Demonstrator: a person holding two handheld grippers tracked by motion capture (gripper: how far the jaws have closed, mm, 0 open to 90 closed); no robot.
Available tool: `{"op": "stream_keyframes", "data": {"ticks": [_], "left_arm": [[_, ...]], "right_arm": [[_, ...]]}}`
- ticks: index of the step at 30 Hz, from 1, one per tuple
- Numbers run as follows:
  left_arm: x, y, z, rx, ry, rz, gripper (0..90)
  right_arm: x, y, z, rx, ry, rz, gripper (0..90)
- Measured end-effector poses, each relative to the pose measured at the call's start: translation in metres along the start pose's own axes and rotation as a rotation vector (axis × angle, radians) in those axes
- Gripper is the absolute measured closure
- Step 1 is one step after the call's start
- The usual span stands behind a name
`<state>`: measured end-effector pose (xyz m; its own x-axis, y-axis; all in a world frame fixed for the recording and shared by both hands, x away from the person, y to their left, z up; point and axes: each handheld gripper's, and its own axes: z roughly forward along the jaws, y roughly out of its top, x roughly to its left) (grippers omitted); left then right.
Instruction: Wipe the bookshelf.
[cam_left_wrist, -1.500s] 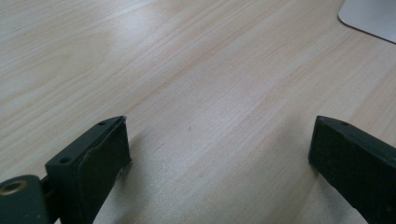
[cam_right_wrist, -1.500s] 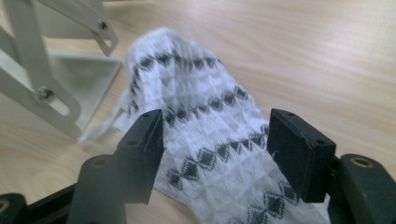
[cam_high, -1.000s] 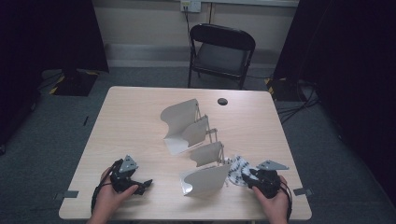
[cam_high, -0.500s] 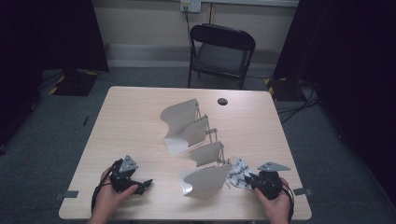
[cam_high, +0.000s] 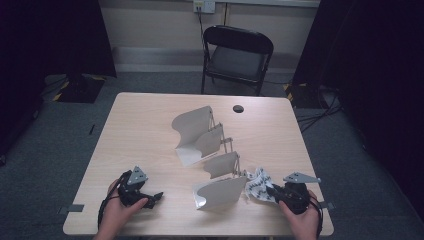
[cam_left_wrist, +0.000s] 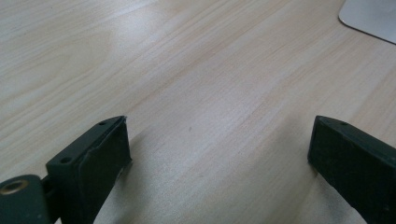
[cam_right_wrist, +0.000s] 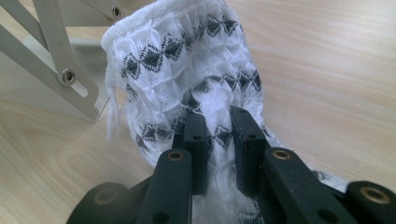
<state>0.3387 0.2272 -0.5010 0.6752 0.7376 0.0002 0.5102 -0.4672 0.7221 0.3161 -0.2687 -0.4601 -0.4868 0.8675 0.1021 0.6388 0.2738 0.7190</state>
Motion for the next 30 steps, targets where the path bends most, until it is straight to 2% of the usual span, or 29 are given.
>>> {"op": "stream_keyframes", "data": {"ticks": [4, 8, 12, 18, 22, 26, 30], "left_arm": [[0.0, 0.0, 0.0, 0.0, 0.001, 0.0, 5.3], [0.0, 0.0, 0.0, 0.001, 0.001, 0.001, 5.3], [0.0, 0.0, 0.0, 0.001, 0.001, 0.0, 5.3], [0.0, 0.0, 0.0, 0.001, 0.001, 0.001, 5.3], [0.0, 0.0, 0.0, 0.001, 0.001, 0.0, 5.3], [0.0, 0.0, 0.0, 0.001, 0.001, 0.0, 5.3], [0.0, 0.0, 0.0, 0.001, 0.001, 0.0, 5.3]], "right_arm": [[0.001, 0.006, -0.006, -0.022, -0.001, 0.002, 78.4], [0.004, 0.013, -0.01, -0.027, -0.003, -0.027, 78.4], [0.007, 0.022, -0.016, -0.04, 0.003, -0.032, 78.4], [0.009, 0.044, -0.033, -0.084, -0.005, -0.043, 78.4], [0.017, 0.06, -0.041, -0.114, 0.01, -0.073, 78.5], [0.033, 0.072, -0.043, -0.133, 0.039, -0.109, 78.4], [0.045, 0.069, -0.035, -0.116, 0.069, -0.14, 78.4]]}}
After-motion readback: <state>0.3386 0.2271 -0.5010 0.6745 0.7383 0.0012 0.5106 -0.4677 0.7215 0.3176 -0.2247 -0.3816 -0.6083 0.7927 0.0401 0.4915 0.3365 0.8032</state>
